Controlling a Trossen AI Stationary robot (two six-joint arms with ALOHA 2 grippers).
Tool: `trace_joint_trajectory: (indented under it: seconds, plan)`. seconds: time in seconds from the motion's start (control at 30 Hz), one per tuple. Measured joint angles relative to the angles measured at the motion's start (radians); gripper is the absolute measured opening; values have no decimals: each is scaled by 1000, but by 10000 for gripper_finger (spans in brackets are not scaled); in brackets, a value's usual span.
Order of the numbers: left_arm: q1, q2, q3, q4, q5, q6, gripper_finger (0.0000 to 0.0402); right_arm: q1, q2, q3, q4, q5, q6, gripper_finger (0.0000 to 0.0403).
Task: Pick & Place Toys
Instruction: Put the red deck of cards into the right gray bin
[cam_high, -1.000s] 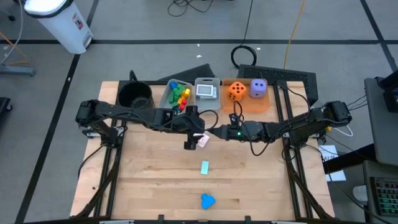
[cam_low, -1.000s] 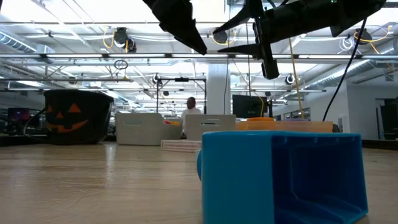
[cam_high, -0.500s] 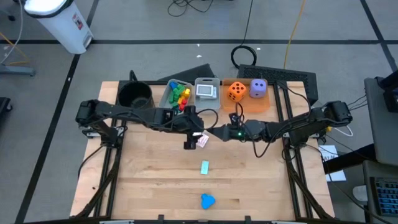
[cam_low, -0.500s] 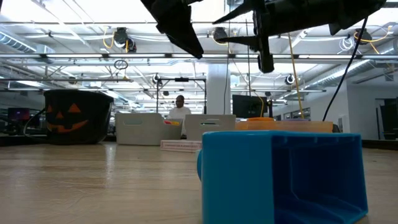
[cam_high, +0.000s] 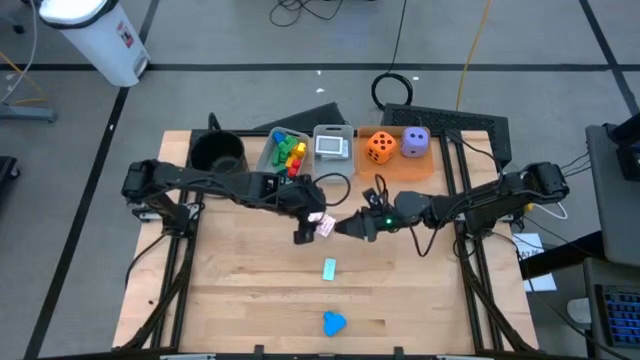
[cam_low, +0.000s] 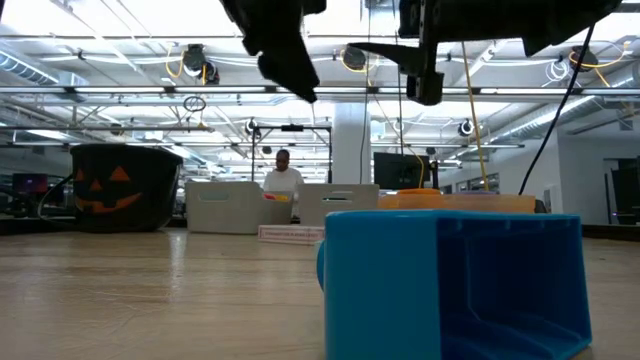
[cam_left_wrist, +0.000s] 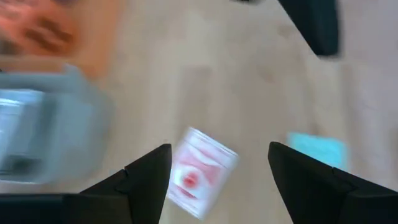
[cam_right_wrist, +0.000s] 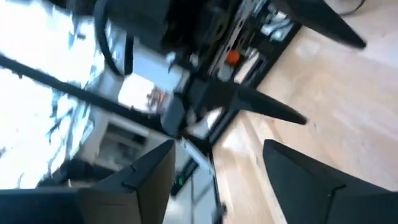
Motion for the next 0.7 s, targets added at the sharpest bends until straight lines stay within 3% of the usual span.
trace_joint_trajectory:
  seconds: [0.1,0.17,0.43,0.7]
  plan:
    - [12,34,0,-32,137,0,269,0,0,0,-16,-64,-54,246]
    - [14,72,-1,-37,171,-1,269,0,-1,0,-47,-92,-76,249]
    - [16,194,-2,-97,181,-17,269,0,-54,-1,-214,-169,-165,244]
    - [50,162,-2,-168,154,-107,269,2,-291,-1,-569,-164,-324,243]
